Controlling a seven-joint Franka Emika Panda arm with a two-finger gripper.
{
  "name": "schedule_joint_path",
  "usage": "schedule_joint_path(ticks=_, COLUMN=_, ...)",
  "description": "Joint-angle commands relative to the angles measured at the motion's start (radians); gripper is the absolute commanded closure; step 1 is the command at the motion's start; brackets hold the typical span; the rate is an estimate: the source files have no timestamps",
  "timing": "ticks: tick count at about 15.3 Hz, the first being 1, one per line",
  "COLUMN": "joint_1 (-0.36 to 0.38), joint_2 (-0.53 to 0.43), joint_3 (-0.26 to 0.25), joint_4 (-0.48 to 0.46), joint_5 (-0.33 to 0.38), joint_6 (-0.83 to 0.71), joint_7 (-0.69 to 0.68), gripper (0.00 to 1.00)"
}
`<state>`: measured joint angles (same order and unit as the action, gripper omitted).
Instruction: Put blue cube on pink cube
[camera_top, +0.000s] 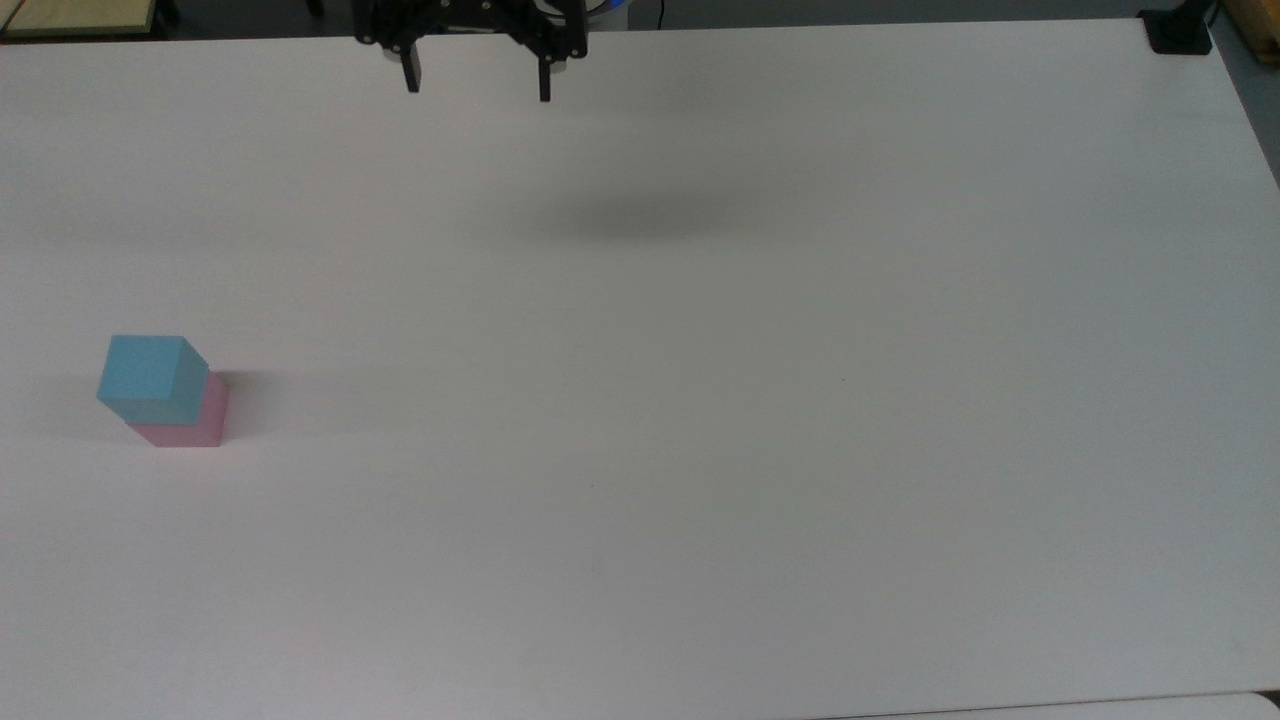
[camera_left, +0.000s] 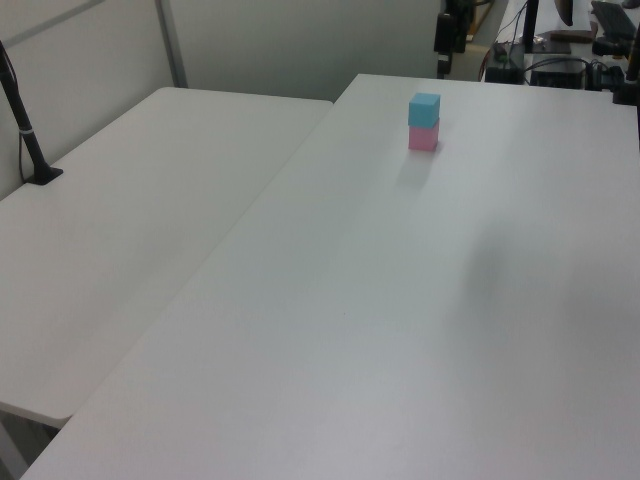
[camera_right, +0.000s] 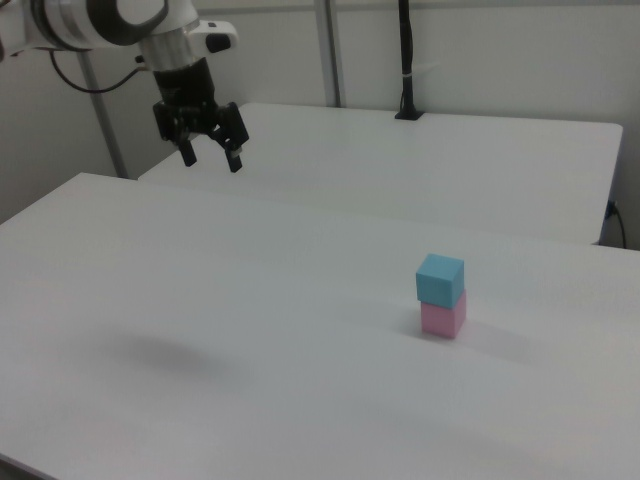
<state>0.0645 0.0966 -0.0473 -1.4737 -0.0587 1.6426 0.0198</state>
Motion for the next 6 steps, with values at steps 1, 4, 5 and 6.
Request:
schedule_joint_path(ticks=1, joint_1=0.069, joint_2=-0.081, joint_3=-0.077, joint_4=-0.108, joint_5=0.007, joint_6=0.005, joint_7=0.009, gripper=0.0)
schedule_joint_path(ticks=4, joint_1=0.074, joint_2=-0.08, joint_3=-0.092, joint_4=-0.099, joint_5=0.008, joint_6=0.002, joint_7=0.009, gripper=0.0)
schedule_joint_path(ticks=5, joint_1=0.074, joint_2=-0.08, joint_3=-0.092, joint_4=-0.099, joint_5=0.008, joint_6=-0.001, joint_7=0.009, gripper=0.0)
schedule_joint_path(ticks=6, joint_1=0.074, joint_2=-0.08, joint_3=-0.092, joint_4=-0.099, joint_5=0.008, joint_6=-0.013, joint_7=0.009, gripper=0.0)
